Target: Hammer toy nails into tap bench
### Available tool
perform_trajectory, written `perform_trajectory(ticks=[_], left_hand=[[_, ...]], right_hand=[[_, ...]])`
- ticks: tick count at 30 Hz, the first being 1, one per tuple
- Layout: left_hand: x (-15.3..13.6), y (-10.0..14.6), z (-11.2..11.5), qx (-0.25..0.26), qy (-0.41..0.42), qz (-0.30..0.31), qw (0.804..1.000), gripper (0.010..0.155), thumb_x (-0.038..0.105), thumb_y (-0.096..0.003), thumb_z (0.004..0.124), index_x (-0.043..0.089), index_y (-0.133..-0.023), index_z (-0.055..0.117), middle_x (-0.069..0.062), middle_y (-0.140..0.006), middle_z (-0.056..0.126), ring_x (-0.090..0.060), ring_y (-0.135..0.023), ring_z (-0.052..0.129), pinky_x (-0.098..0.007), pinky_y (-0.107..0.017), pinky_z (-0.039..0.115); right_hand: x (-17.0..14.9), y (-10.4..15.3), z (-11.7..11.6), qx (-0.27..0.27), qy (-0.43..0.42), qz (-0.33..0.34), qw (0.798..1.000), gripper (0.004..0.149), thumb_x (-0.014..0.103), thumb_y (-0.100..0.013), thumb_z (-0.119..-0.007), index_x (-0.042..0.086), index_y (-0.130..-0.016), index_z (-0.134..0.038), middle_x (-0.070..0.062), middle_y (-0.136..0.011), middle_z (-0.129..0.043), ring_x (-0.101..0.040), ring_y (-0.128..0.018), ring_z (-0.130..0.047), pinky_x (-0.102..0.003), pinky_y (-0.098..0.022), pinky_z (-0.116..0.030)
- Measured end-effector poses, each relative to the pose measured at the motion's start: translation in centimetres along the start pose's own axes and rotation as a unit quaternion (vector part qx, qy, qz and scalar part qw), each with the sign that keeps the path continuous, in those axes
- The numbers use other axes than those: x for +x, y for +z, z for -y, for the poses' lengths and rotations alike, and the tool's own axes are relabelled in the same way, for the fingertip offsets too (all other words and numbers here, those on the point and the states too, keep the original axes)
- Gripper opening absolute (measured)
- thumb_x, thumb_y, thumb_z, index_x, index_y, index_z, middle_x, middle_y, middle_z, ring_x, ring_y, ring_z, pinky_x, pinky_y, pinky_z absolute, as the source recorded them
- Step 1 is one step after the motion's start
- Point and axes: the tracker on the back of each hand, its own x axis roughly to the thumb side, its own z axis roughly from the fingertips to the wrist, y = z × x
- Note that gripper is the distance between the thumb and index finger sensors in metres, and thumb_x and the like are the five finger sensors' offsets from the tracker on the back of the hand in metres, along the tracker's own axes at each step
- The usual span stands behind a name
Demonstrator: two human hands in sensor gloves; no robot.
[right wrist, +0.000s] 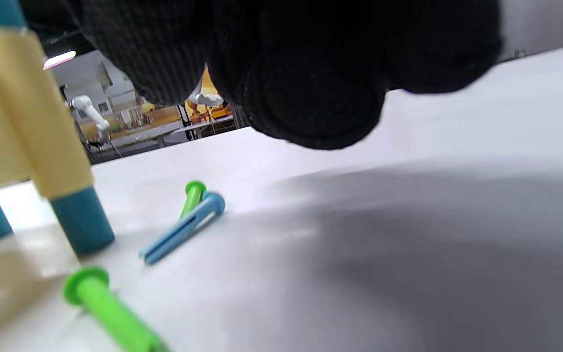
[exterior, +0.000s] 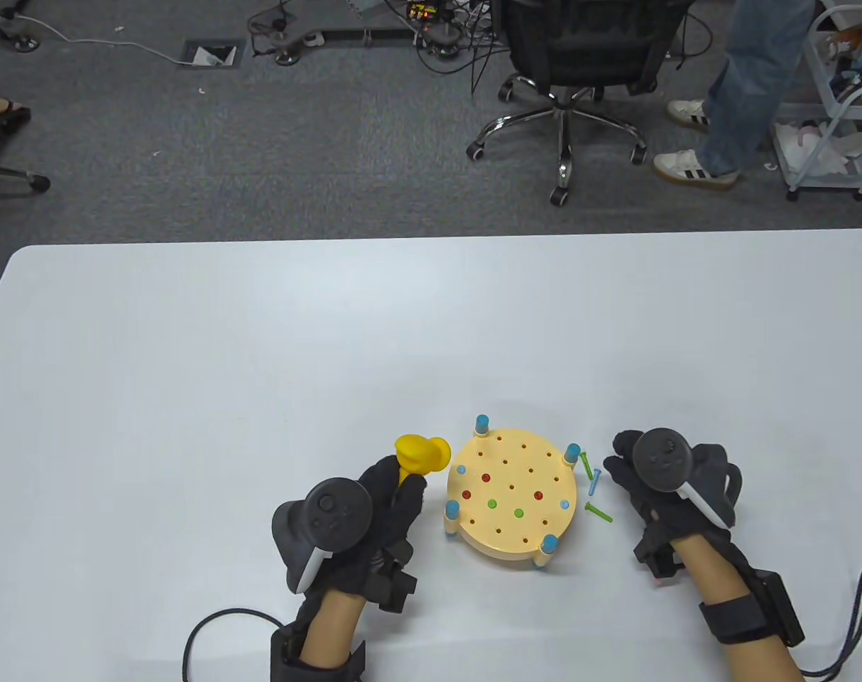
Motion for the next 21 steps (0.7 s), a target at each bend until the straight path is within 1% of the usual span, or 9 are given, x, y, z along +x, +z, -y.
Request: perform_trajectory(ticks=[3, 8, 14, 18, 21], left_hand=[[0.4, 0.1, 0.1, 0.002, -0.022, 0.007, 1.000, 0.064, 0.057, -0.0382, 0.064, 0.014, -0.083, 0.081, -0.014, -0.054, 0.100, -0.028, -0.028, 0.102, -0.034, -0.016, 0.081], [0.6, 0.2, 0.2, -0.003, -0.025, 0.013, 1.000, 0.064, 0.057, -0.0383, 0.064, 0.013, -0.083, 0.081, -0.015, -0.054, 0.100, -0.028, -0.028, 0.102, -0.035, -0.016, 0.081], [0.5, 0.1, 0.3, -0.005, -0.022, 0.013, 1.000, 0.064, 0.057, -0.0384, 0.064, 0.013, -0.083, 0.081, -0.015, -0.054, 0.100, -0.028, -0.027, 0.102, -0.035, -0.016, 0.081], [0.5, 0.1, 0.3, -0.009, -0.023, 0.013, 1.000, 0.064, 0.057, -0.0384, 0.064, 0.013, -0.082, 0.082, -0.015, -0.054, 0.100, -0.028, -0.027, 0.102, -0.035, -0.016, 0.081], [0.5, 0.1, 0.3, -0.013, -0.024, 0.012, 1.000, 0.065, 0.057, -0.0384, 0.064, 0.013, -0.083, 0.082, -0.015, -0.053, 0.100, -0.028, -0.027, 0.102, -0.035, -0.016, 0.081]], right_hand=[[0.9, -0.1, -1.0, 0.017, 0.016, 0.009, 1.000, 0.055, 0.042, -0.043, -0.075, 0.018, -0.093, -0.073, -0.010, -0.073, -0.089, -0.016, -0.042, -0.097, -0.033, -0.034, -0.084], [1.7, -0.4, -2.4, 0.034, 0.064, -0.002, 0.997, 0.051, 0.042, -0.044, -0.074, 0.021, -0.091, -0.076, -0.009, -0.072, -0.089, -0.016, -0.042, -0.096, -0.033, -0.035, -0.084], [2.2, -0.5, -2.6, 0.039, 0.092, -0.015, 0.995, 0.050, 0.041, -0.043, -0.076, 0.021, -0.089, -0.077, -0.008, -0.072, -0.088, -0.016, -0.042, -0.096, -0.033, -0.035, -0.084], [2.1, -0.4, -2.6, 0.040, 0.095, -0.023, 0.994, 0.049, 0.041, -0.043, -0.076, 0.021, -0.089, -0.078, -0.008, -0.071, -0.088, -0.016, -0.042, -0.096, -0.034, -0.035, -0.084], [2.0, -0.4, -2.5, 0.060, 0.095, -0.040, 0.993, 0.049, 0.041, -0.044, -0.075, 0.023, -0.089, -0.076, -0.008, -0.073, -0.087, -0.017, -0.043, -0.096, -0.035, -0.036, -0.084]])
